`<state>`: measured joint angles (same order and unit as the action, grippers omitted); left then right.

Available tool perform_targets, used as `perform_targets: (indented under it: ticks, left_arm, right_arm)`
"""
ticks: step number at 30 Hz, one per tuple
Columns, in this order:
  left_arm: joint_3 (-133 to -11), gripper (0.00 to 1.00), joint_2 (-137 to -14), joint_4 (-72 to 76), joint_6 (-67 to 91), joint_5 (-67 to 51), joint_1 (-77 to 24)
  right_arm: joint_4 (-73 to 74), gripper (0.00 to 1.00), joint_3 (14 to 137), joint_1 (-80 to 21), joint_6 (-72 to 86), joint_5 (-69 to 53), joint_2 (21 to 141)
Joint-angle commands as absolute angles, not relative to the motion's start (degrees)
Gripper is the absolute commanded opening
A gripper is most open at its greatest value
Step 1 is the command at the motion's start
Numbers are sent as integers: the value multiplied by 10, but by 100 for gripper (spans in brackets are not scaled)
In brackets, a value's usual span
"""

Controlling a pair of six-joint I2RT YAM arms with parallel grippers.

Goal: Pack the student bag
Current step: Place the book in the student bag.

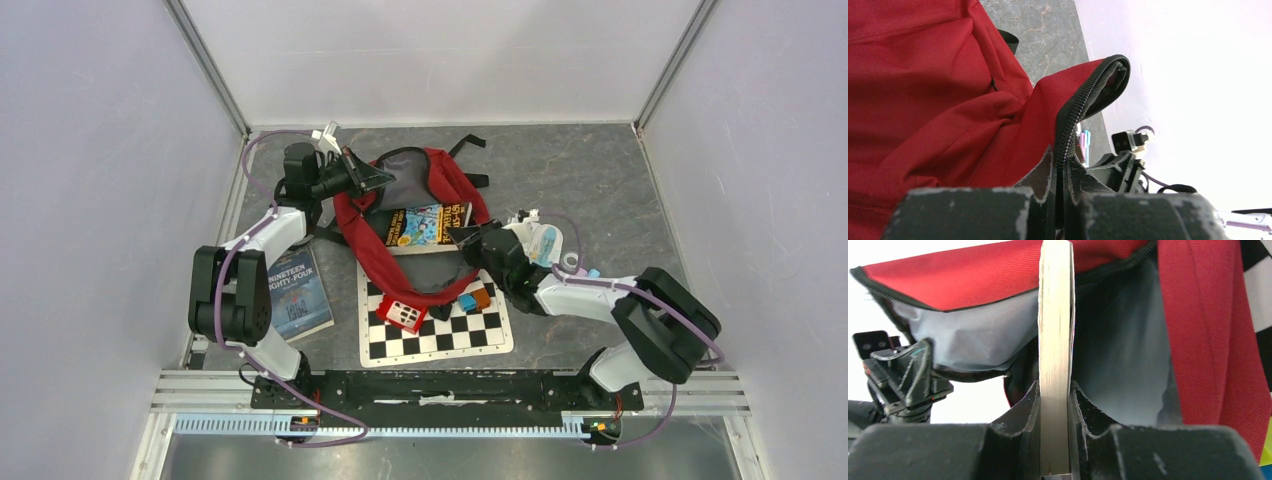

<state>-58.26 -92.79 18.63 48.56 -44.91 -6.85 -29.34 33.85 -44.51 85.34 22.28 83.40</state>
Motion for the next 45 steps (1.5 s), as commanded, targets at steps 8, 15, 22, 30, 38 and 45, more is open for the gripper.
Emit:
perform_targets:
  ticks: [8, 15, 22, 30, 38, 45]
  left_arm:
    - [-576, 2, -913, 284, 540, -487, -71]
    - [-573, 2, -922, 291, 551, -487, -71]
    - [-596, 2, -915, 193, 477, -468, -71]
    - [-626, 2, -954, 37, 411, -373, -49]
    - [-674, 16, -1002, -97, 316, -264, -49]
    - [-667, 85, -940, -135, 272, -195, -49]
  right_arm:
    - [-294, 0, 350, -471, 949, 260, 901]
    - [-302, 0, 393, -473, 945, 289, 953]
    - [-289, 27, 413, -472, 935, 271, 997]
    - [-278, 59, 345, -470, 855, 273, 930]
    - [-132, 86, 331, -471, 732, 343, 810]
    - [-126, 91, 323, -470, 573, 389, 692]
